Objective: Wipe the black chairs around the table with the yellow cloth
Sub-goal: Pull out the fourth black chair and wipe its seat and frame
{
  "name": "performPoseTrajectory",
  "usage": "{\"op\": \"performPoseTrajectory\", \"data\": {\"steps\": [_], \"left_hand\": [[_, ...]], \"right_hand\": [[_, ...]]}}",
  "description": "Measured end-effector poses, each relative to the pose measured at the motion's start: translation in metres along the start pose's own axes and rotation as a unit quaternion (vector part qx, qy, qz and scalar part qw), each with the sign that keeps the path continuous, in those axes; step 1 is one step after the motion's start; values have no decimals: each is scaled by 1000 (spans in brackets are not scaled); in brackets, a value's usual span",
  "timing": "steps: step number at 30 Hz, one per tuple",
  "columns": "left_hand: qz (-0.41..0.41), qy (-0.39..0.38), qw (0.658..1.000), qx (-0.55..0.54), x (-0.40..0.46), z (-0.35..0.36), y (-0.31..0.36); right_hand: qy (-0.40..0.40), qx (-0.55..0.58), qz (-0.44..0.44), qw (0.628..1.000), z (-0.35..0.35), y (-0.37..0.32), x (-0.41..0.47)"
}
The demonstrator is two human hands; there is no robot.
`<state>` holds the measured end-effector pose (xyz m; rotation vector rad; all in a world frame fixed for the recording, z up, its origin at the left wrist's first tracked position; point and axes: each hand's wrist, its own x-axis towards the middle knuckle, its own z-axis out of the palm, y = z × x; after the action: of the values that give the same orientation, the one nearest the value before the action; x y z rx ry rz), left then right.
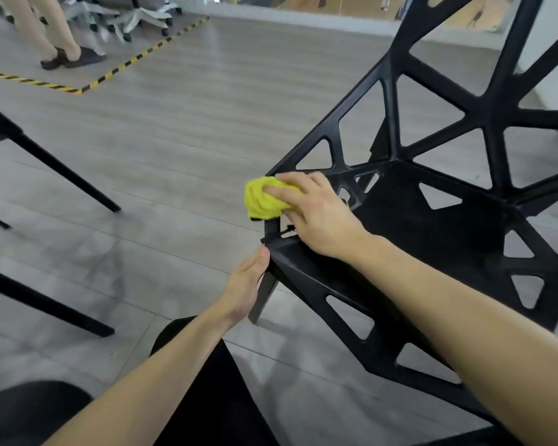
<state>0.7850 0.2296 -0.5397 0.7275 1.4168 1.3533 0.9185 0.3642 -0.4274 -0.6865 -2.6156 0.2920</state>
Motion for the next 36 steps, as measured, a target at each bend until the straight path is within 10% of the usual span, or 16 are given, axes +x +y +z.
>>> {"op": "performPoseTrajectory", "data": {"steps": [4,10,16,25,31,36], "left_hand": [[13,-45,999,27,0,3,-7],[-21,-28,999,11,-7,7,-4],[-48,-59,996,-56,-9,13,-2],[-82,-39,996,15,20,-36,32],[1,-28,989,144,46,1,72],[18,-25,966,257,46,-8,84]], "right_hand": [[-75,16,-48,996,-27,5,-76],[33,21,106,994,3,-11,36],[-111,12,1,994,-33,-33,-91],[-114,-27,-31,993,-24,-46,-77],[-44,-178,277,943,-17,-59,-111],[-123,-255,263,922,54,-112,-52]]}}
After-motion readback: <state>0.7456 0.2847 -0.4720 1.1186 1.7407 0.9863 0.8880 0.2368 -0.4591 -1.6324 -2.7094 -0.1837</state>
